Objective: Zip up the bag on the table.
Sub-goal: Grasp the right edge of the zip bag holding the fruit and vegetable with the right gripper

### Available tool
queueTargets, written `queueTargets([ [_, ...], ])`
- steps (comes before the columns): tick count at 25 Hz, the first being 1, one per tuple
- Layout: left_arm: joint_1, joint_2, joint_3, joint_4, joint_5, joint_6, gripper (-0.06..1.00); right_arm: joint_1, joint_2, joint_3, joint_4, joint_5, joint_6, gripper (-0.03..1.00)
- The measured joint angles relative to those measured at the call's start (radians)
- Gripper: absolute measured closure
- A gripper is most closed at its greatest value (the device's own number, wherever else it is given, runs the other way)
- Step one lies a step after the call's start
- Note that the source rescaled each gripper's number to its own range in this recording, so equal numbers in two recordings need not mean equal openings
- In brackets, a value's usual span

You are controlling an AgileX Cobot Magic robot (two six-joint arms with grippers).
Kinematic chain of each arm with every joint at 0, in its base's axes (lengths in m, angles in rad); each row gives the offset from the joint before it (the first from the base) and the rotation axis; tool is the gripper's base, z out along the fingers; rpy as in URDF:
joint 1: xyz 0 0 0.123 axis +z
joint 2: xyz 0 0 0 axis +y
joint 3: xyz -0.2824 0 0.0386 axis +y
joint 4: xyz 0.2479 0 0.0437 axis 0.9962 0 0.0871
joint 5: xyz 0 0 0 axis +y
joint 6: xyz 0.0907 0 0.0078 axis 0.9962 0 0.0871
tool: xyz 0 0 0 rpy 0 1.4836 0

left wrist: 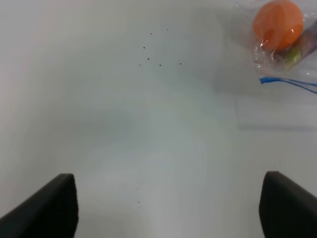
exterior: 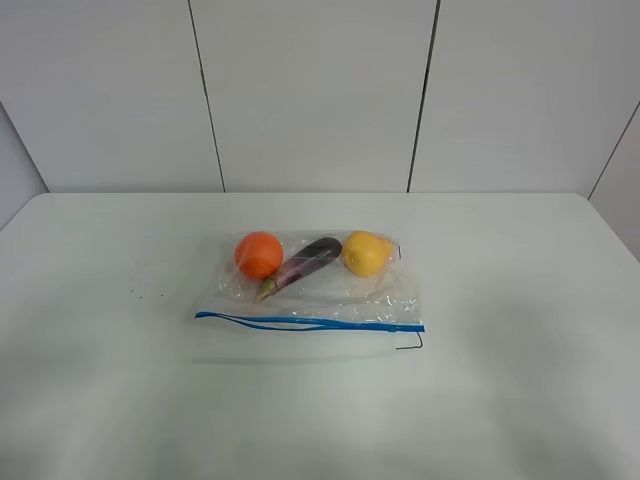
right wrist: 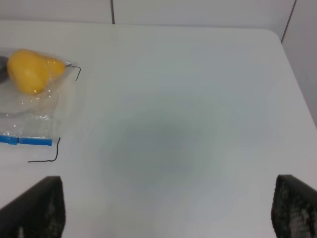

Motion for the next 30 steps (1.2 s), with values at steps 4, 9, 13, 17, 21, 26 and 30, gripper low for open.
queueTargets([
  [4, 0.0, 0.0, 0.0, 0.0, 0.0, 0.0, -0.06, 0.0, 0.0, 0.0, 0.0, 0.0, 0.0, 0.04],
  [9, 0.0, 0.0, 0.0, 0.0, 0.0, 0.0, -0.06, 0.0, 0.0, 0.0, -0.001, 0.0, 0.0, 0.04],
  [13, 0.0, 0.0, 0.0, 0.0, 0.0, 0.0, -0.06, 0.0, 0.057, -0.045, -0.004, -0.018, 0.0, 0.04],
  [17, 0.0, 0.0, 0.0, 0.0, 0.0, 0.0, -0.06, 0.0, 0.264, -0.157, -0.004, -0.049, 0.0, 0.04],
  [21, 0.0, 0.0, 0.0, 0.0, 0.0, 0.0, -0.06, 0.0, 0.537, -0.263, 0.01, -0.053, 0.0, 0.04],
  [26, 0.0, 0.0, 0.0, 0.0, 0.0, 0.0, -0.06, 0.0, 0.854, -0.382, 0.063, -0.085, 0.0, 0.04],
  [30, 0.0, 0.0, 0.0, 0.0, 0.0, 0.0, -0.06, 0.0, 1.082, -0.461, 0.142, -0.124, -0.027, 0.04],
])
